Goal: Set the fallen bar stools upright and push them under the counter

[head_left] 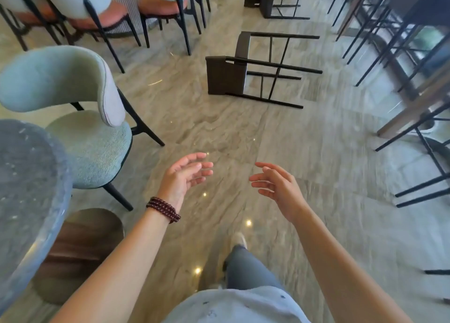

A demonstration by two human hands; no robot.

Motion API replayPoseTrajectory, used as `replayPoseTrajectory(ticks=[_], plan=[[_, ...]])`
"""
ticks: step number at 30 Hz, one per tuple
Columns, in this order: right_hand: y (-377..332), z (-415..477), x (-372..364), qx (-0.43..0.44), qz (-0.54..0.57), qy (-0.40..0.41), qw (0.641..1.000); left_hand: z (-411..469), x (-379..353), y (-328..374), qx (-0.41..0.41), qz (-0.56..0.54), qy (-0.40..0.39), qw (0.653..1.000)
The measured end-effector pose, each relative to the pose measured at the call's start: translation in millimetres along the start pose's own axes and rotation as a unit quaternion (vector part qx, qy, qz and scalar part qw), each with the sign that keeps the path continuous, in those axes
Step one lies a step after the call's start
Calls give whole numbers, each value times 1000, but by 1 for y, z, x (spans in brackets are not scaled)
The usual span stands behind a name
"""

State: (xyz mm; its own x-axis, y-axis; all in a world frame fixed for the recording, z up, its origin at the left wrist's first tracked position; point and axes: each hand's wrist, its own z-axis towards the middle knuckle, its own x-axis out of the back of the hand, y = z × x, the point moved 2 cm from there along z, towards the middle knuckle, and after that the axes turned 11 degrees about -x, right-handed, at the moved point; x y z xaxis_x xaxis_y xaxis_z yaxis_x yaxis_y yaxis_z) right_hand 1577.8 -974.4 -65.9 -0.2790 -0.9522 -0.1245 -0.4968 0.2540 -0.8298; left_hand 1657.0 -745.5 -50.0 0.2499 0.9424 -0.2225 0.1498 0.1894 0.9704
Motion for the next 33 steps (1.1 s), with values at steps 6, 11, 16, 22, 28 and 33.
replayPoseTrajectory(ticks=[6,11,16,22,28,33], plan=[[-61,118,10,-3,-12,-8,1000,129,-9,-2,-2,6,10,1000],[-126,211,21,-14,-27,-11,999,234,-23,7,-2,14,18,1000],[-195,301,24,-27,-43,-22,998,337,-27,21,-6,-1,49,999],[-248,393,4,-46,-54,-30,997,443,-16,34,-5,-13,55,998],[-293,497,-33,-53,-56,-22,997,559,14,33,1,-18,53,998],[-343,583,-76,-57,-41,-7,998,667,49,49,16,-14,46,999]])
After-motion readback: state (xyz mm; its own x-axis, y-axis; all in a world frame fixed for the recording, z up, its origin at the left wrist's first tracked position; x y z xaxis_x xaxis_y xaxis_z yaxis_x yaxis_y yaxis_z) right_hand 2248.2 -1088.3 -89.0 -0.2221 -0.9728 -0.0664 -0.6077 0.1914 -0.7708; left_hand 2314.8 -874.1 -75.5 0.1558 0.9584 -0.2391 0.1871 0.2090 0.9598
